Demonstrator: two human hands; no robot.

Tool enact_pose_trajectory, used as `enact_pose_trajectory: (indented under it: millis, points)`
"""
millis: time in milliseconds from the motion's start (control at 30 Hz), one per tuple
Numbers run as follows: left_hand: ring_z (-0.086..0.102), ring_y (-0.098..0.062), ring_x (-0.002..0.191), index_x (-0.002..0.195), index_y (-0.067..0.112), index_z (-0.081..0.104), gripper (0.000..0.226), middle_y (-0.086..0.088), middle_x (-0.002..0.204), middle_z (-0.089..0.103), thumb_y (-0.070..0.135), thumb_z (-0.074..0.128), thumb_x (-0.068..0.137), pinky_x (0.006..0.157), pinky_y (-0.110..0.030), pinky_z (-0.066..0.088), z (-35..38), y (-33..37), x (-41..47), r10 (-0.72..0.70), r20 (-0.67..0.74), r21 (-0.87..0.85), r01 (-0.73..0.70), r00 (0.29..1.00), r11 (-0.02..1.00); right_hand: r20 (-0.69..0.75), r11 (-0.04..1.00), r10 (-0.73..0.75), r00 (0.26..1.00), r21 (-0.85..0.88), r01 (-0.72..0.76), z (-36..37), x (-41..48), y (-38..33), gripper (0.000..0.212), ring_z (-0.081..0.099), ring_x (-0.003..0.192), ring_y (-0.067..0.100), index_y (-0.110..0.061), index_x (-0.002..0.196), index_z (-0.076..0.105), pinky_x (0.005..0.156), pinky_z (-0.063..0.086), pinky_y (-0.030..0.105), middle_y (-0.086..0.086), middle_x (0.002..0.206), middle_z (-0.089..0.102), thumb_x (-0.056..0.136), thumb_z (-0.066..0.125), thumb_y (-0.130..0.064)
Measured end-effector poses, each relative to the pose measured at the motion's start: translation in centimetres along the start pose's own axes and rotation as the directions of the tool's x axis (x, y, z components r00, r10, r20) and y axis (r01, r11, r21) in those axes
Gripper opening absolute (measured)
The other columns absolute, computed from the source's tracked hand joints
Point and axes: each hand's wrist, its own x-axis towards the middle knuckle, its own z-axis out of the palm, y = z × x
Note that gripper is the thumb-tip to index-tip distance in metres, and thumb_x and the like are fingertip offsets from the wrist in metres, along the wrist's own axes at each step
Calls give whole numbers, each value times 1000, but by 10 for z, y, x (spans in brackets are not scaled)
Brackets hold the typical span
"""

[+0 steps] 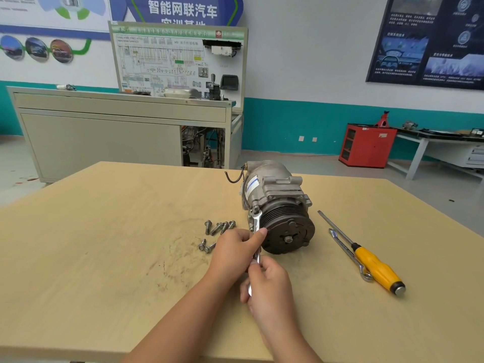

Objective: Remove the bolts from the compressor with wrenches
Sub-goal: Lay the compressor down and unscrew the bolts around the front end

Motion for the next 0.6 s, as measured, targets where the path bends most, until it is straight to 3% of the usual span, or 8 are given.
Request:
enact_pose_trajectory:
  millis: [267,533,600]
  points:
    - [27,-8,37,50,11,38,53,8,37,30,39,54,93,40,-16,24,-6,0,2,4,89,0,-4,996,1000,-2,987,-56,998,-149,55,5,0,1,28,36,33,10,-10,67,43,39,29,20,4,38,47,94,40,-10]
    - [25,-11,43,57,7,43,51,0,47,31,41,53,93,43,-20,23,-6,1,2,14,70,-1,-14,997,1000,-38,977,-95,995,-193,86,7,1,-1,28,39,34,9,-13,66,44,41,31,19,3,39,47,94,41,-10]
    - [25,-12,45,58,6,44,51,-2,49,32,41,52,93,43,-20,22,-6,2,2,16,66,-6,-16,998,1000,-48,974,-104,993,-209,92,8,1,-1,28,43,39,12,-14,66,44,47,35,25,3,41,49,94,41,-12]
